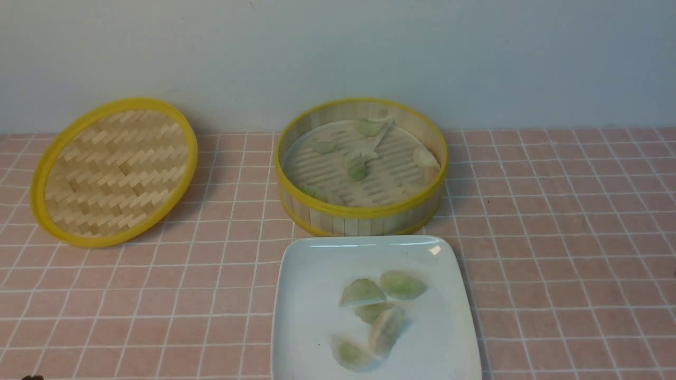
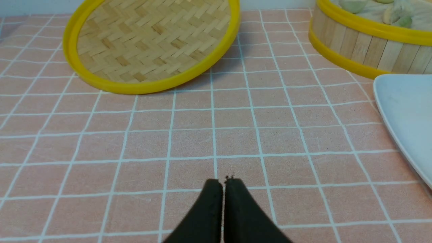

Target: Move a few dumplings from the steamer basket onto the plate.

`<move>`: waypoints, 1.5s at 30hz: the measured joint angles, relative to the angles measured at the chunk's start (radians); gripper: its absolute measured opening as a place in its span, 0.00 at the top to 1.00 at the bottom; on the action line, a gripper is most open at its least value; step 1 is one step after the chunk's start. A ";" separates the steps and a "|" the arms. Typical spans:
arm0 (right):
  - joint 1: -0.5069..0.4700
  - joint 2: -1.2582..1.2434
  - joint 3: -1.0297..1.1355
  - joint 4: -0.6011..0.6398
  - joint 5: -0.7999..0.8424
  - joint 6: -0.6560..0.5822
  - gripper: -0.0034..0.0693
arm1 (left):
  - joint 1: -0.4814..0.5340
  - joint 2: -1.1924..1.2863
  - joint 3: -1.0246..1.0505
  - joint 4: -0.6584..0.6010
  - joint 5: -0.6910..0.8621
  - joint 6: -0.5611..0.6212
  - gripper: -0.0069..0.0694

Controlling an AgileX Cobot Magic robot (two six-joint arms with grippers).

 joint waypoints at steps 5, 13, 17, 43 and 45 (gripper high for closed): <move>0.000 -0.215 0.117 -0.129 0.046 0.214 0.97 | 0.000 0.000 0.000 0.000 0.000 0.000 0.92; 0.000 -0.280 0.158 -0.183 0.106 0.323 0.97 | 0.000 0.000 0.000 0.000 0.000 0.000 0.92; 0.000 -0.280 0.158 -0.191 0.097 0.323 0.97 | 0.000 0.000 0.000 0.000 0.000 0.000 0.92; -0.232 -0.280 0.236 0.290 -0.070 -0.381 0.97 | 0.000 0.000 0.000 0.000 0.000 0.000 0.92; -0.392 -0.280 0.299 0.275 -0.068 -0.383 0.97 | 0.000 0.000 0.000 0.000 0.000 0.000 0.92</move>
